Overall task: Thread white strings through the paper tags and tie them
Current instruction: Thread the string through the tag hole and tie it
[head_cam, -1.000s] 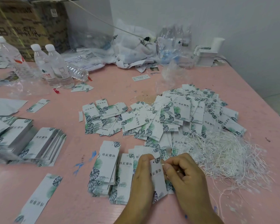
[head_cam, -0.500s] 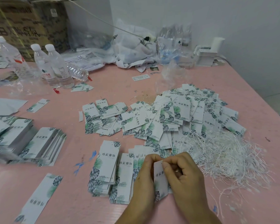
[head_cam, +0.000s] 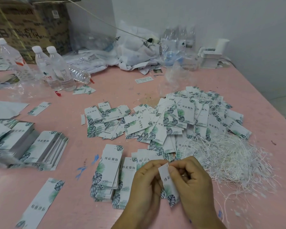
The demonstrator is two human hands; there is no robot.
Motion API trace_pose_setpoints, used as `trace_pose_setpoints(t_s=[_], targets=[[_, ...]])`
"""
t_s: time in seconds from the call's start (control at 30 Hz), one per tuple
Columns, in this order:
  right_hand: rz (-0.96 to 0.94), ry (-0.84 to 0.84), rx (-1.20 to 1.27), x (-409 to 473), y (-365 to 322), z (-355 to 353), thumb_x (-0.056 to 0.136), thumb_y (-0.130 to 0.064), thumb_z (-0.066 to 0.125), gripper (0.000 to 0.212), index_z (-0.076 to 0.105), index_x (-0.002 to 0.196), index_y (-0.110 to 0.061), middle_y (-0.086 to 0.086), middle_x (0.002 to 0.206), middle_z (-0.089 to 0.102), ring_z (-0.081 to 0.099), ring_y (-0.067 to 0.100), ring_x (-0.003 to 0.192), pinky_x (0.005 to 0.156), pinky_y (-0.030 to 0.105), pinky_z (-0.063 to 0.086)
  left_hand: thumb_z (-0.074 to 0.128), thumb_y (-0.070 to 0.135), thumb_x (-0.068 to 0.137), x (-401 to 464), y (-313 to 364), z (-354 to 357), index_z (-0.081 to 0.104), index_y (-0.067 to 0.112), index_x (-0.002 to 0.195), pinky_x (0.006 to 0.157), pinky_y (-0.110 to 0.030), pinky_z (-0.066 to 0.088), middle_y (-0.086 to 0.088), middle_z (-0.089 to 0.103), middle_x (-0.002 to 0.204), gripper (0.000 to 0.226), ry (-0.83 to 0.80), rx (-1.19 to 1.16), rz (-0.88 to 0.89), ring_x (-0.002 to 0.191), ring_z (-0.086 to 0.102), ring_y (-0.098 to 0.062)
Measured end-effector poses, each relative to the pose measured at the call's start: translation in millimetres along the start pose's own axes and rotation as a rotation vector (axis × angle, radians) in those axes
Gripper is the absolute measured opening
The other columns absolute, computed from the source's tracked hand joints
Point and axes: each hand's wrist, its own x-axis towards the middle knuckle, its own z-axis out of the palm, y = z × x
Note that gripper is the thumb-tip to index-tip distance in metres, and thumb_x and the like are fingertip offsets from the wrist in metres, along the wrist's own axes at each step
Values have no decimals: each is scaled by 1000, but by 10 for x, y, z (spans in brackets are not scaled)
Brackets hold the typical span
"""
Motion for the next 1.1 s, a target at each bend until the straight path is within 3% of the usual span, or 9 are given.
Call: trace_pose_setpoints(t_s=[0.13,0.23,0.3,0.43,0.57,0.73,0.87,1.0,1.1], targets=[[14,-15,0,1,8,-13,77,-15,74,16,68,80,-29,-7,79,60,58,7,66,59,9,44,84,10,63,-7,-9,-3,71,-6,90,86,-48,49,-39,62,95,33,-35,-12,-33,96,55,-47],[44,-42,14,1,9,-27,79,-7,77,25,70,79,-31,-6,78,61,58,9,65,59,11,45,86,14,63,-12,-19,-24,73,0,89,82,-45,54,-36,67,93,32,-25,30,0,88,63,-42],[84,-82,65,12,-24,-39,78,-14,75,16,71,79,-30,-5,76,62,58,8,65,60,11,46,85,21,66,-18,-21,-39,72,6,86,80,-45,50,-32,67,88,28,-14,104,25,83,63,-37],[379,-141,404,95,16,-123,83,-11,65,15,74,91,-20,-8,55,55,46,3,49,47,13,38,77,21,74,-4,-4,-54,64,12,82,67,-37,41,-20,59,77,18,30,72,28,70,52,-25],[594,-103,761,206,125,-247,78,5,55,30,75,97,-8,2,73,62,51,10,57,52,20,47,67,11,78,15,78,-53,63,15,78,60,-31,46,-12,62,77,6,69,-57,55,68,58,-21],[540,-91,525,199,190,-272,86,12,54,39,78,95,-18,7,86,73,69,17,76,69,20,56,63,9,86,16,116,-75,61,18,72,55,-28,46,-5,63,73,16,106,-83,57,63,59,-17],[457,-49,385,185,199,-288,90,10,56,42,77,96,-26,8,92,75,74,21,85,72,18,56,65,13,85,35,171,-95,63,21,68,62,-31,45,-3,65,80,19,134,-71,61,68,60,-17],[477,-14,445,181,189,-270,87,12,58,41,77,94,-23,8,91,75,74,22,84,71,19,56,62,20,86,25,229,-128,58,20,72,63,-31,47,-3,67,86,15,73,-81,65,70,61,-17],[648,19,779,242,183,-276,74,11,61,31,78,88,-10,12,86,72,73,22,79,67,23,58,57,16,90,26,256,-132,57,19,73,61,-29,47,-2,65,81,18,59,-124,81,69,58,-16]])
